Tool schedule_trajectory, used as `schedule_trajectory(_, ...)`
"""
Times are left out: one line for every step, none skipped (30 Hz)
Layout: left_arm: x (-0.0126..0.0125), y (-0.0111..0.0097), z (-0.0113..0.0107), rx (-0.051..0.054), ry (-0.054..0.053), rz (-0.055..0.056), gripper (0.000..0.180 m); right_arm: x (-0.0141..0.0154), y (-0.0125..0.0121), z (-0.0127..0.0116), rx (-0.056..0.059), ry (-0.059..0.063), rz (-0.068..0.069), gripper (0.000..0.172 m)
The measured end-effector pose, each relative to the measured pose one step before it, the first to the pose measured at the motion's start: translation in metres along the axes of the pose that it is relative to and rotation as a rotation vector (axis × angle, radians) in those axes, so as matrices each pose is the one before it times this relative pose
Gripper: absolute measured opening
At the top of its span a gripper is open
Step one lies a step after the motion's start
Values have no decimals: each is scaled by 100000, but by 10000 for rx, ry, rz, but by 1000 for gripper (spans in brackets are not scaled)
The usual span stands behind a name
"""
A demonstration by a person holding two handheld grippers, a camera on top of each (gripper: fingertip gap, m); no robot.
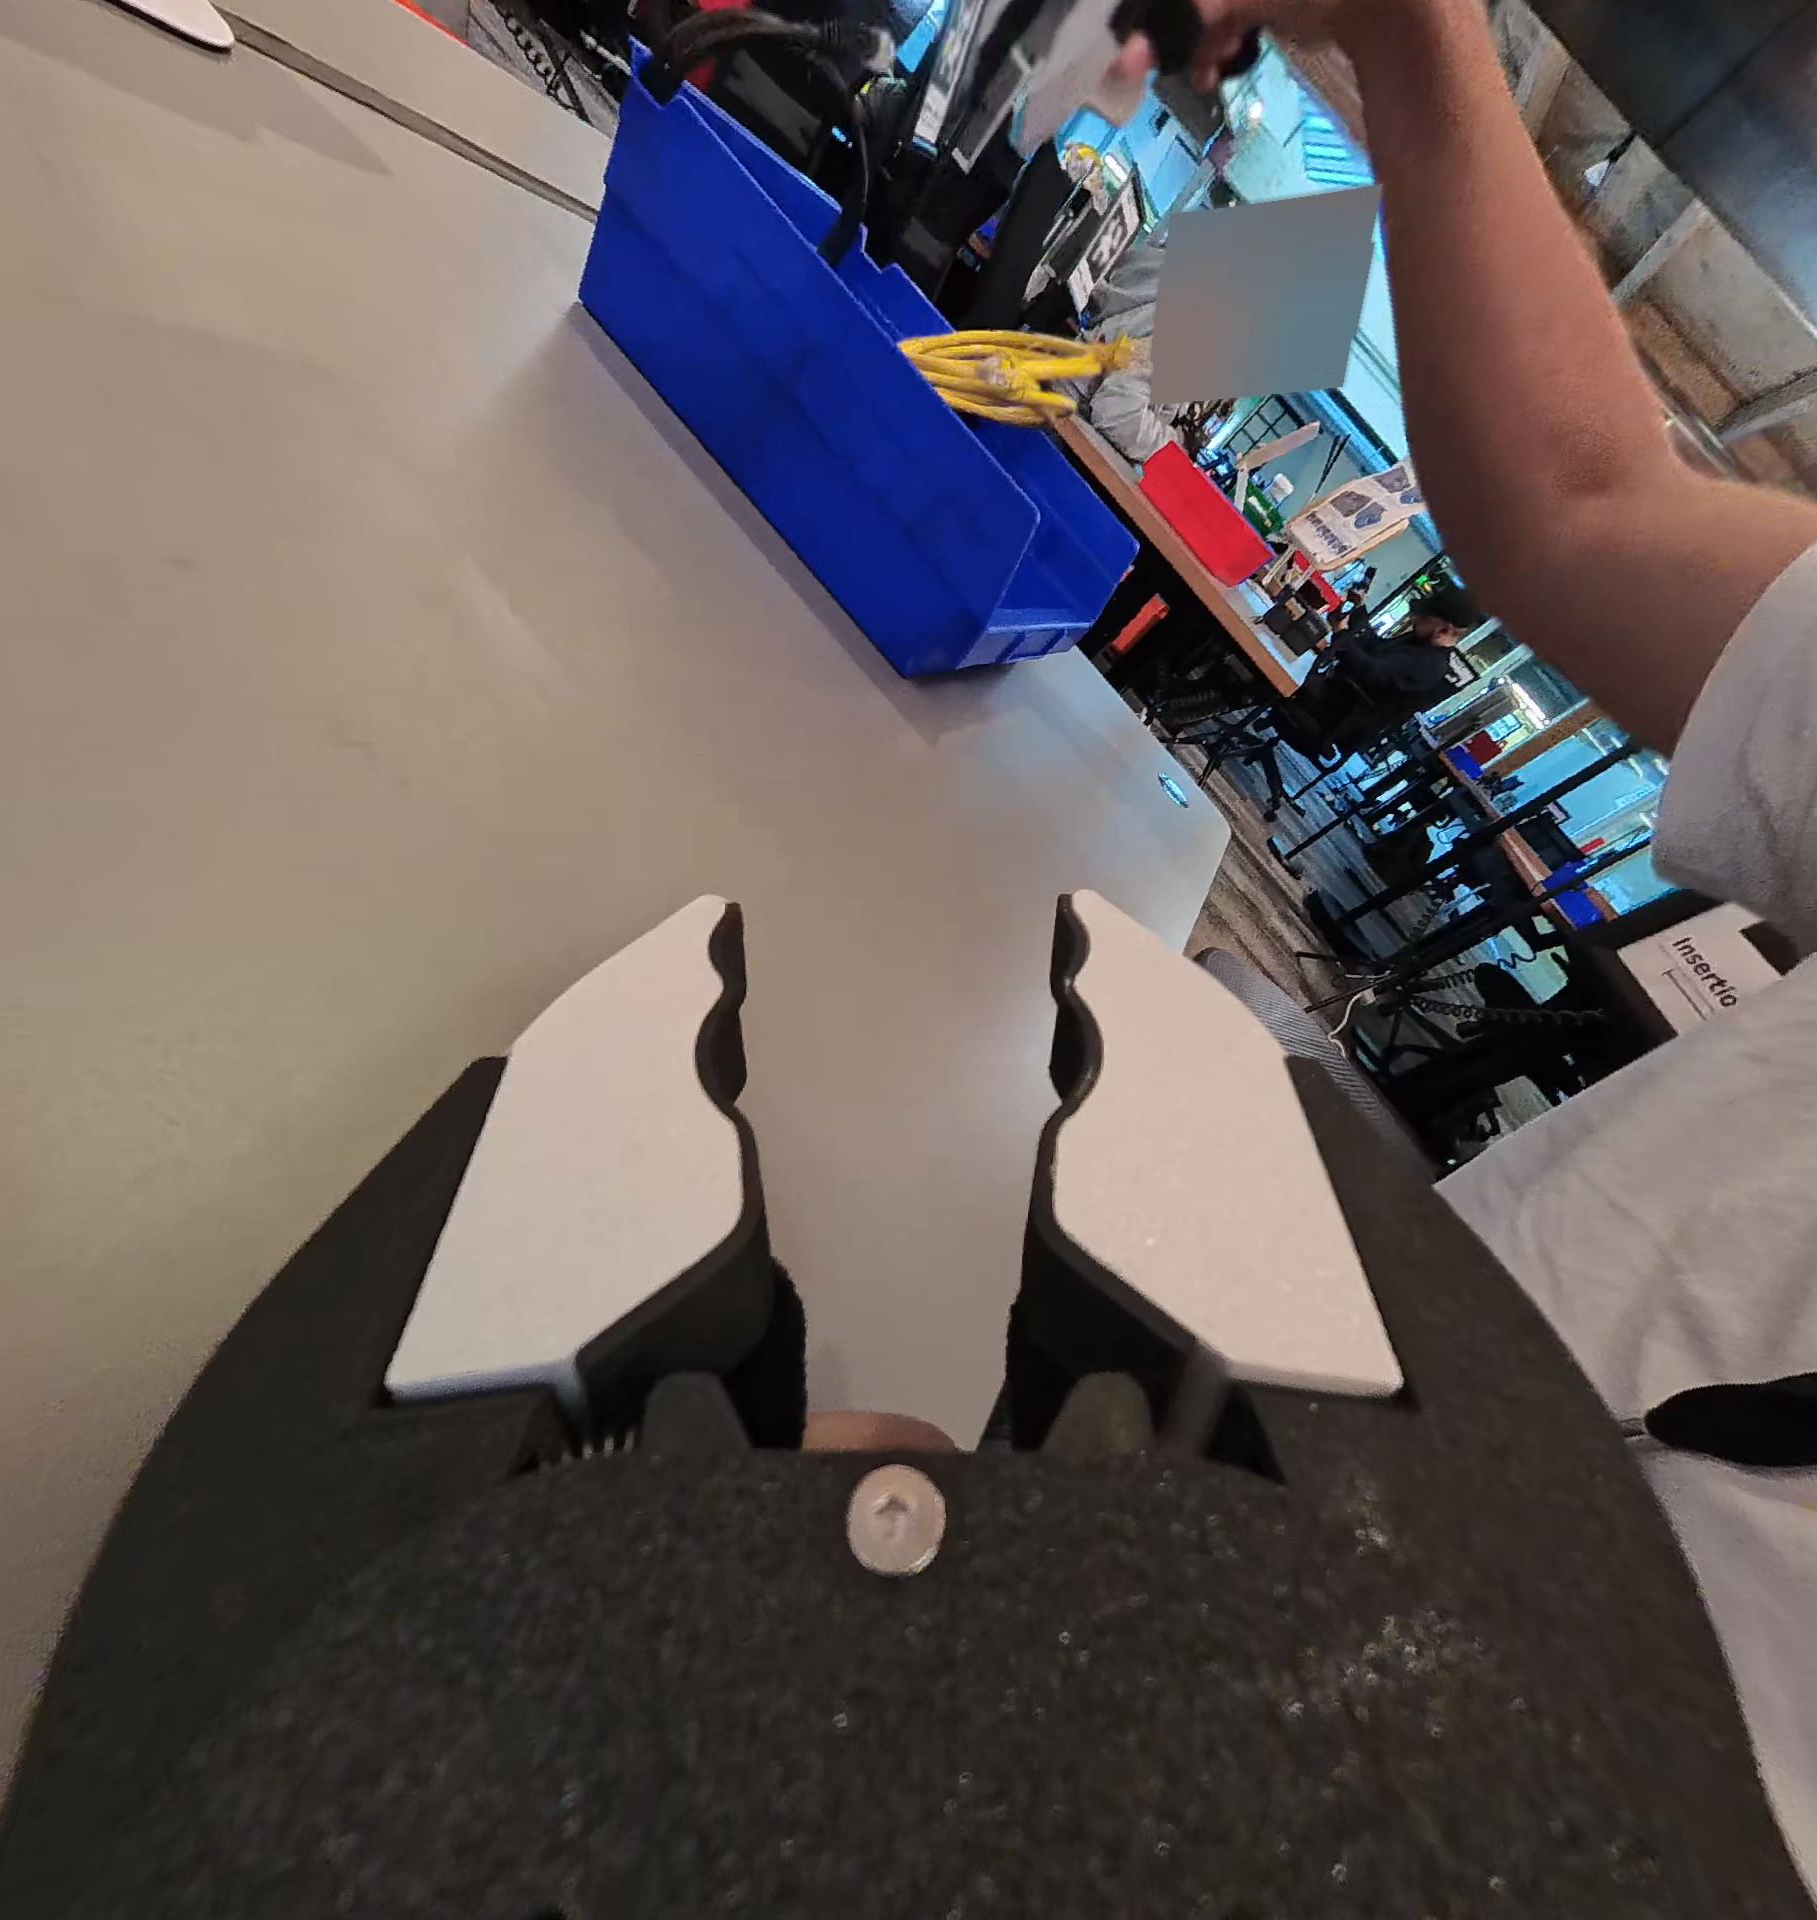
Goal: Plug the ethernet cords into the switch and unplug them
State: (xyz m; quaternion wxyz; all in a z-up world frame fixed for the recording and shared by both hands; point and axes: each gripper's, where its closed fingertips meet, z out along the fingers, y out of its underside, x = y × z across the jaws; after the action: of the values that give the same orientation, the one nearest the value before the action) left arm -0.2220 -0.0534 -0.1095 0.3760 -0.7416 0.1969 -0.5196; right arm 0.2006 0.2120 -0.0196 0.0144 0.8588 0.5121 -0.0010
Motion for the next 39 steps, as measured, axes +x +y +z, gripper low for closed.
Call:
schedule_trajectory(37,-25,-70,27,15,-21,56,-1274,113,-1154,725,408,-244,57)
schedule_trajectory(40,-16,-36,23,14,-6,56,-1542,75,-936,717,415,-283,59)
schedule_trajectory(39,8,-10,3,12,5,56,-1774,257,-636,550,424,-328,61)
schedule_trajectory(5,28,24,-14,-5,15,56,-1800,474,-372,338,504,-367,64)
schedule_trajectory(-2,33,37,-15,1,21,56,-1612,647,-176,182,657,-331,67)
schedule_trajectory(-1,24,51,-18,2,9,56,-1365,698,-75,86,782,-291,72)
schedule_trajectory(-15,8,56,-10,2,-6,56,-978,518,-45,81,936,-227,74)
schedule_trajectory(3,-3,72,-6,12,-17,56,-843,437,-89,11,826,-302,76)
schedule_trajectory(39,-18,88,-5,30,-7,56,-618,424,-126,-46,686,-181,72)
schedule_trajectory(50,-22,102,-12,24,19,56,-263,347,-25,-69,607,-45,69)
schedule_trajectory(36,-10,112,-26,6,48,56,-102,270,179,-58,424,34,69)
schedule_trajectory(33,3,128,-35,-7,62,56,7,110,433,13,259,75,74)
schedule_trajectory(80,27,149,-37,10,55,56,168,92,695,-31,187,23,80)
schedule_trajectory(139,49,172,-42,38,39,55,259,201,936,-179,158,-66,84)
schedule_trajectory(178,67,175,-57,52,37,55,98,190,1133,-234,65,-193,84)
schedule_trajectory(174,105,173,-72,36,52,55,-82,113,1258,-205,-15,-327,85)
schedule_trajectory(155,113,134,-69,13,67,55,-147,118,1214,-209,-69,-332,80)
schedule_trajectory(136,120,98,-57,-2,68,55,15,62,961,-158,-25,-272,67)
schedule_trajectory(125,96,38,-39,-14,57,55,159,-269,525,120,-25,-188,47)
schedule_trajectory(106,63,-20,-7,-18,55,55,510,-538,38,359,109,-178,24)
schedule_trajectory(27,47,-57,5,-39,62,55,674,-252,-133,197,45,-206,14)
schedule_trajectory(-66,82,-87,-14,-77,61,55,671,158,-158,-100,-216,-53,11)
schedule_trajectory(-140,81,-98,-20,-93,45,55,643,47,-185,-20,-451,160,10)
schedule_trajectory(-145,28,-99,4,-67,18,55,617,-149,-123,114,-600,312,9)
schedule_trajectory(-123,-9,-93,26,-30,-19,55,535,-40,61,32,-725,362,9)
schedule_trajectory(-127,-38,-80,25,-13,-58,55,636,11,283,11,-660,417,9)
schedule_trajectory(-93,-54,-81,32,8,-84,55,602,-169,416,52,-635,406,9)
schedule_trajectory(-46,-62,-91,51,35,-100,54,475,-452,452,69,-569,349,9)
schedule_trajectory(-22,-93,-89,61,40,-105,54,63,-345,619,-136,-599,195,9)
schedule_trajectory(-35,-80,-78,55,27,-91,54,-258,-369,682,-278,-566,-14,9)
schedule_trajectory(-40,-62,-53,36,9,-61,54,-71,-492,711,-355,-223,-168,8)
schedule_trajectory(-54,-30,-58,21,-8,-25,54,-158,-331,873,-506,-156,-219,8)
schedule_trajectory(-53,-12,-42,6,-24,2,53,199,-466,721,-358,106,-182,9)
schedule_trajectory(-20,8,-30,-3,-15,18,53,567,-401,435,-250,271,-99,9)
schedule_trajectory(14,5,-25,-2,-2,18,53,225,-244,329,-154,-30,75,9)
schedule_trajectory(33,27,-15,-1,10,11,53,16,-260,293,-17,-185,141,9)
schedule_trajectory(30,21,7,-6,13,13,53,-234,-476,339,173,-273,24,9)
schedule_trajectory(6,42,21,-15,-2,21,53,-250,-575,470,220,-172,-93,10)
schedule_trajectory(-50,47,41,-25,-16,23,53,254,-392,435,99,152,-107,11)
